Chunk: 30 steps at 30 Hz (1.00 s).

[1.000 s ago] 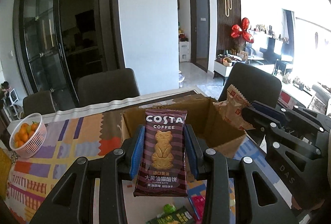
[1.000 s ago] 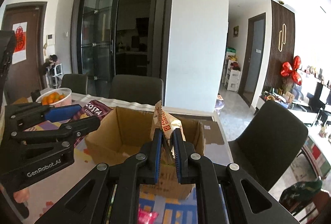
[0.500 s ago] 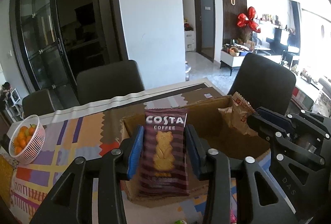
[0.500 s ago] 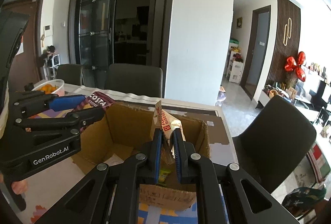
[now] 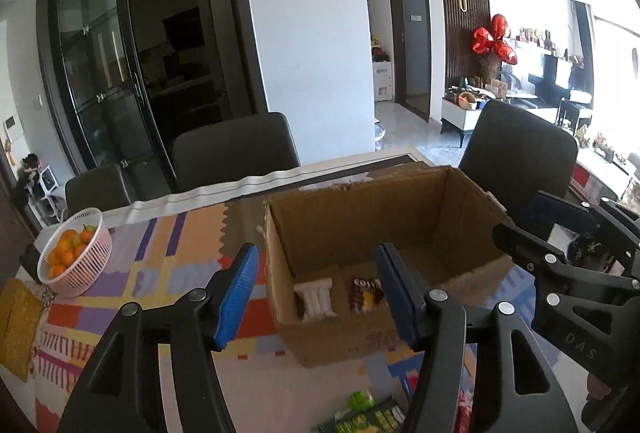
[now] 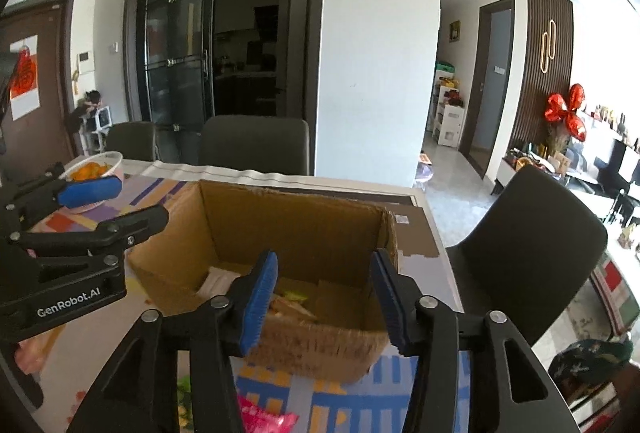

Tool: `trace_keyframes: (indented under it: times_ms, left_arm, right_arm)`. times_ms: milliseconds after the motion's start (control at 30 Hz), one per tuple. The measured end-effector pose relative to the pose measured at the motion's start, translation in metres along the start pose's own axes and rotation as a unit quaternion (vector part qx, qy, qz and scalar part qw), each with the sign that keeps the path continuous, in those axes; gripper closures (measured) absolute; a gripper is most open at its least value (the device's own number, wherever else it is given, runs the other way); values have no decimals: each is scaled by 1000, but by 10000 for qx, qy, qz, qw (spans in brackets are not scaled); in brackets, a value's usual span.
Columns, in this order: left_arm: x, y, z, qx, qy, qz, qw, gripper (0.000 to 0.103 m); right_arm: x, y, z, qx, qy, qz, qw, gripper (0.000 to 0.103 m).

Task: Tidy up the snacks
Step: 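Lift both snacks into the cardboard box and open both tools, then move both tools back toward the remaining snacks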

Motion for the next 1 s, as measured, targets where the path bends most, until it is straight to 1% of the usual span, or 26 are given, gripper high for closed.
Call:
trace_keyframes:
  times_ms: [167,200,267,467,600,733,833,1000]
  left_arm:
    - [14,3,-29,94,-104,-23,9999,39]
    - [16,3,-33,105,-124,-18,9999,39]
    - [23,3,-46,127,-168,28,9998,39]
    - [44,3,-70,204,-204,70,9996,39]
    - [61,6,-81,248,-136,16,9996,39]
    - [77,7,-89,197,-82,-36,9998,39]
    - [90,9,-91,209,24,-84,9997,39]
    - [113,8,-87,259,342,-119,9990,39]
  right_arm:
    - [10,5,-22,-140,-31,96,9999,52]
    - [11,7,-26,-158,-48,108,9998,50]
    - [18,12,-37,-166,-59,104,9998,48]
    - [37,22,-60,-243,-39,144,9996,48]
    - [48,27,-69,-304,9,233,9993,48]
    - [63,32,-76,-324,81,278,9991,48]
    - [73,35,-78,-345,153,295,9989,48]
    - [91,43,-77,-375,355,340,9981,48]
Point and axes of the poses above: each gripper's, at about its wrist camera, not at the fingertips, and z roughly the way its jaws point, y to its left, x to its underside, the point moved 1 cm from there along z, roughly the way its jaws point, and after that the axes turned 8 degrees about -z, right-handed, at the moved point
